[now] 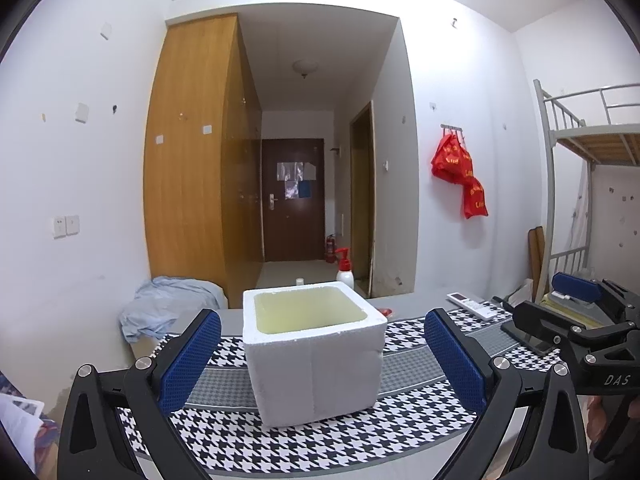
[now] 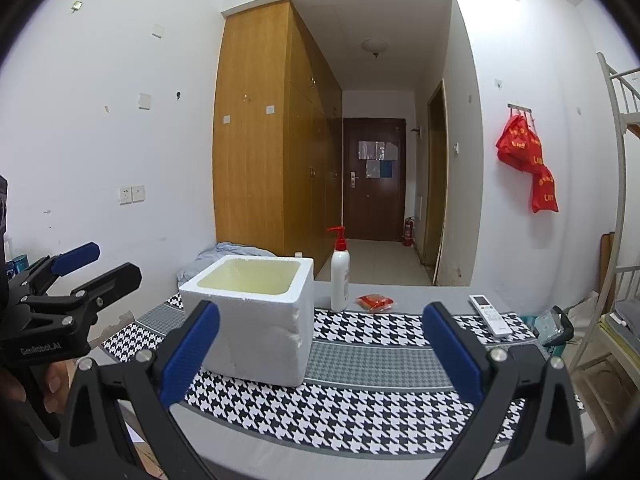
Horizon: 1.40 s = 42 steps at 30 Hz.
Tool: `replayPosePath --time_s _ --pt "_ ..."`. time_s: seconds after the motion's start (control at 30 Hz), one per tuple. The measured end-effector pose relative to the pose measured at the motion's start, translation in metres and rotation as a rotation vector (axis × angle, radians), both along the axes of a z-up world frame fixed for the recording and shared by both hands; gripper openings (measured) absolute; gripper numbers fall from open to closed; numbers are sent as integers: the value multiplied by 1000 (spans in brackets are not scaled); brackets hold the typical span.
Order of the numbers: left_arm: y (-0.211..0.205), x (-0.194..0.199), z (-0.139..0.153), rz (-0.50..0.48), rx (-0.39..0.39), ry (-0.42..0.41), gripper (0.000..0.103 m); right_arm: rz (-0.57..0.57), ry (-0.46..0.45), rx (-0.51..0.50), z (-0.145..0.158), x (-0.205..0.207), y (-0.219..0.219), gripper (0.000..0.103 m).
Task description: Organize soft objects
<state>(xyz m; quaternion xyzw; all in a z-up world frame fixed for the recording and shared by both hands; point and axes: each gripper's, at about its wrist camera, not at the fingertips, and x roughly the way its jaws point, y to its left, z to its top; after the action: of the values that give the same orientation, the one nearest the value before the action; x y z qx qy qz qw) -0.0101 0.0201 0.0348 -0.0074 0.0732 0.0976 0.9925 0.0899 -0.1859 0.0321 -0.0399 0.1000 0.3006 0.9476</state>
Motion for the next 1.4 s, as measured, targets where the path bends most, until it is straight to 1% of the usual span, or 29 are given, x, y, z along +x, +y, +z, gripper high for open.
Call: replayPosePath --time_s 0.17,0.3,0.67,0.9,1.03,1.1,1.2,1.4 --pt "-3 -10 -5 2 4 -14 102 7 -24 13 -3 -10 -2 102" --pt "-4 -18 -9 8 -7 -33 102 10 -38 23 -7 -18 -4 102" --pt "-9 -40 -22 33 -8 -61 102 3 -42 28 -19 -33 -6 102" --pt "-11 -46 -34 37 -6 -48 102 -5 -32 28 -27 -37 -7 102" --pt "-10 -48 -38 44 -12 -48 102 -6 -45 23 -32 -42 -7 102" --pt "-10 -50 -40 43 -15 -51 102 -6 -38 32 -34 -41 -8 102" --pt "-12 -53 -44 56 6 -56 102 -9 -27 30 -37 -40 -6 102" --pt "-8 -57 -53 68 -4 -45 102 -6 -14 25 -44 -41 -3 102"
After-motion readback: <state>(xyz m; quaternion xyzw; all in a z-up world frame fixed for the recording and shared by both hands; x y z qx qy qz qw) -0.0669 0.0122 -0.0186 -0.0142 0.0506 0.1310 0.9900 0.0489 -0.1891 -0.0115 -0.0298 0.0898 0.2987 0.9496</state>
